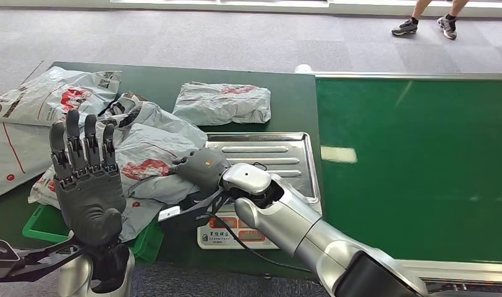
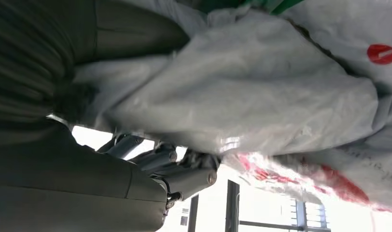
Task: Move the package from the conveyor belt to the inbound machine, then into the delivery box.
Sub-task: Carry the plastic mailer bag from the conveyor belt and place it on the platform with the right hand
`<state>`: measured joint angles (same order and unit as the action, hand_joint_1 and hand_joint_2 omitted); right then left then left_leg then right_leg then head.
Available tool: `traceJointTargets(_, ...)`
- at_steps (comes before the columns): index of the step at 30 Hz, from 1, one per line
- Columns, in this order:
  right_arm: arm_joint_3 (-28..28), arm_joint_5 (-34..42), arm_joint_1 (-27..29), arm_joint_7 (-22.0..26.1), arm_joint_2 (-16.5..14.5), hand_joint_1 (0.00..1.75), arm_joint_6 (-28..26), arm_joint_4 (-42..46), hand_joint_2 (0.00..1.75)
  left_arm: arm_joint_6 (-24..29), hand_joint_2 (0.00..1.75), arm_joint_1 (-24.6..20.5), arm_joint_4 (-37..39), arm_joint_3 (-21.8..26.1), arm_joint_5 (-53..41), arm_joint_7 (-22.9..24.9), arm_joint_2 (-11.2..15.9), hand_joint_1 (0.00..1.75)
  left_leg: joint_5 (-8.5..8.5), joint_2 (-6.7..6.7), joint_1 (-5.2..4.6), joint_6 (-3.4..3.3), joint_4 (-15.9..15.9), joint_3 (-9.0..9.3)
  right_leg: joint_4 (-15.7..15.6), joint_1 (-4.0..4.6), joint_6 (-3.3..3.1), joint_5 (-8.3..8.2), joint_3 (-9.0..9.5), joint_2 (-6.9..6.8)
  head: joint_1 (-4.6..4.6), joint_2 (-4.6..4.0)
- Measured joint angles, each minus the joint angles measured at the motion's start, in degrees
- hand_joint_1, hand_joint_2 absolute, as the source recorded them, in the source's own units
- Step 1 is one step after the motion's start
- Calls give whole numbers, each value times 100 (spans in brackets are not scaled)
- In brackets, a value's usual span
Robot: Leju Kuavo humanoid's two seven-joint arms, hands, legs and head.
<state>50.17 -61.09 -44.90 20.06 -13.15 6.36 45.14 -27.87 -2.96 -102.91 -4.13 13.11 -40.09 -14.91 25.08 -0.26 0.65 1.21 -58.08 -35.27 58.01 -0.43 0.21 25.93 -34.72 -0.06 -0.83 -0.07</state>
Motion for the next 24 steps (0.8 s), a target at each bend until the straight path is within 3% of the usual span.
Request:
traceJointTargets(4, -18, 45, -145, -616, 71, 0, -747, 117, 0, 53, 175, 17, -47, 42, -54, -3, 0, 0, -2, 0, 1, 2, 0, 0, 0, 2, -4, -3, 0, 0, 0, 0)
traceJointTargets(8, -294, -367, -308, -1388, 359, 0, -1517, 787, 0, -13, 175, 74, -149, 198, -99, -5, -4, 0, -2, 0, 0, 2, -2, 0, 0, 0, -3, -4, 1, -1, 1, 0)
traceJointTargets(12, -981, -985, -201, -2005, 631, 0, -2891, 1899, 0, -39, 175, 133, -207, 339, -119, -5, -17, 0, -1, -4, -2, 1, -6, -2, 0, -3, -1, -4, 1, -9, 0, 0)
traceJointTargets(15, -1737, -1036, 4, -1980, 805, 0, -3683, 2953, 0, -39, 175, 179, -212, 411, -133, -5, -22, 0, 5, -7, -6, -3, -6, -3, -1, -5, 3, 0, 4, -12, 2, 0)
traceJointTargets(19, -2318, -1057, 244, -1885, 952, 0, -3798, 3827, 0, -40, 175, 191, -213, 445, -144, -6, -30, 0, 13, 6, -10, -5, -6, 2, -1, -7, 5, 1, 3, -1, 1, 0)
traceJointTargets(24, -2770, -1033, 587, -1683, 977, 0, -4500, 4538, 0, -43, 175, 195, -228, 462, -182, -5, -33, 0, 8, 3, -7, 0, -5, 7, -1, -4, 4, 1, 6, -2, 1, 0)
